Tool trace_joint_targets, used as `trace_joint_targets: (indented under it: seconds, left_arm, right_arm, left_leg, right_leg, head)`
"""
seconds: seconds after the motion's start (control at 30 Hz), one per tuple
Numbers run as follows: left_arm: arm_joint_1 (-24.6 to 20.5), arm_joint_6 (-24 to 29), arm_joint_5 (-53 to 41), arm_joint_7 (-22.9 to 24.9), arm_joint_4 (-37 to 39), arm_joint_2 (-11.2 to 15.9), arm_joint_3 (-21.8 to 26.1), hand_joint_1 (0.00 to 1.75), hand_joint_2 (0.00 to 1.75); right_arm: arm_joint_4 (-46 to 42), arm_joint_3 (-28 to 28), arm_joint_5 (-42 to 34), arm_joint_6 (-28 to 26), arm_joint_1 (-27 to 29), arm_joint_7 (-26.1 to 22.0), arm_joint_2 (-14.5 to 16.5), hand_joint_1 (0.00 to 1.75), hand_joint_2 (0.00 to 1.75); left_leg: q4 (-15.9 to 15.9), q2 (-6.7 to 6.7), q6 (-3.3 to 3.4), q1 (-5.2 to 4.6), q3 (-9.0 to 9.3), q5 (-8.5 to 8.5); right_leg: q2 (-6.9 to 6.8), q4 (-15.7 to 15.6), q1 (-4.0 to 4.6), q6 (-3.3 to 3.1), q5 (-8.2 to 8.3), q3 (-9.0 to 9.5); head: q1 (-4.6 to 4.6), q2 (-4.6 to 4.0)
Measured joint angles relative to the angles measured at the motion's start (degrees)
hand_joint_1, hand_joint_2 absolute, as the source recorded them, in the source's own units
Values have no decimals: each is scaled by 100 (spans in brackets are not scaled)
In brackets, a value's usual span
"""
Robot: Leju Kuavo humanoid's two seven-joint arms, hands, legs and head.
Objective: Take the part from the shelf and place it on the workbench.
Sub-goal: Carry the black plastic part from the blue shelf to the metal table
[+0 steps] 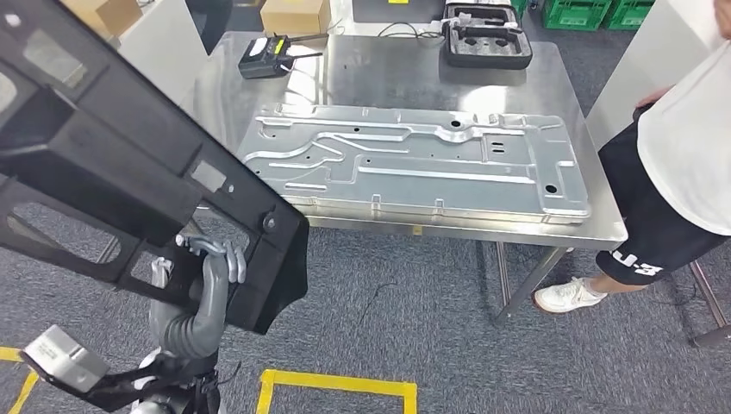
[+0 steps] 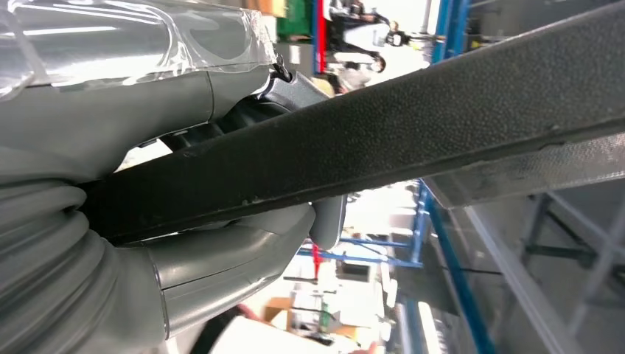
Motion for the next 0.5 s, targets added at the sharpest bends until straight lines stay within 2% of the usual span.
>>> trace_joint_targets:
  seconds: [0.03,0.07,0.13,0.17,0.2,0.23,0.3,0.33,0.37,0.4,0.5]
  left_arm:
    - [-103,-40,7,-3,38,-49,-15,175,175]
    - [-198,-75,19,-7,90,-104,-35,175,175]
    - [-320,-132,52,-20,222,-204,-79,175,175]
    - [-340,-148,74,-28,284,-243,-100,175,175]
    - [-342,-153,92,-39,334,-276,-121,175,175]
    - [-341,-146,107,-49,366,-299,-139,175,175]
    - [-340,-132,122,-63,411,-329,-169,175,175]
    - [-346,-129,123,-67,428,-336,-179,175,175]
    - [-351,-131,125,-70,446,-342,-189,175,175]
    - [-357,-134,126,-72,465,-346,-199,175,175]
    - [-372,-141,136,-75,517,-357,-215,175,175]
  right_arm:
    - [0,1,-21,4,-11,0,-8,0,0]
    - [0,1,-35,9,-7,5,-15,0,0]
    - [0,1,-50,17,-8,60,-20,0,0]
    - [0,1,-43,19,-4,105,-27,0,0]
    - [0,2,-33,19,2,150,-37,0,0]
    - [0,2,-22,19,11,178,-49,0,0]
    - [0,3,-12,19,34,192,-78,0,0]
    - [0,3,-11,19,39,183,-89,0,0]
    - [0,2,-9,19,38,162,-98,0,0]
    - [0,2,-6,19,35,136,-105,0,0]
    - [0,1,4,19,21,61,-127,0,0]
  left_leg:
    - [-79,4,-8,31,76,-2]
    - [-136,9,-23,59,147,-15]
    - [-158,13,-45,74,220,-77]
    - [-156,13,-68,78,255,-115]
    - [-154,12,-89,83,296,-153]
    - [-150,9,-110,91,345,-191]
    - [-139,6,-169,107,454,-283]
    - [-123,7,-205,103,487,-330]
    - [-113,11,-238,97,502,-365]
    - [-107,14,-267,88,503,-387]
    - [-51,19,-338,93,479,-467]
  right_leg:
    - [-9,140,8,29,-64,-50]
    - [-17,419,6,59,-166,-196]
    - [-21,1208,-26,127,-387,-715]
    - [-24,1486,-46,160,-407,-945]
    - [-28,1556,-66,188,-313,-1075]
    - [-32,1380,-79,207,-102,-1076]
    - [-51,586,-90,231,431,-810]
    - [-56,233,-87,213,596,-673]
    - [-57,12,-78,180,672,-586]
    - [-54,-61,-63,136,654,-557]
    - [-47,-92,-69,12,624,-541]
  head:
    - [5,0]
    - [16,0]
    - [32,0]
    - [37,0]
    - [38,0]
    - [37,0]
    - [36,1]
    - [37,2]
    - [35,3]
    - [32,3]
    - [21,4]
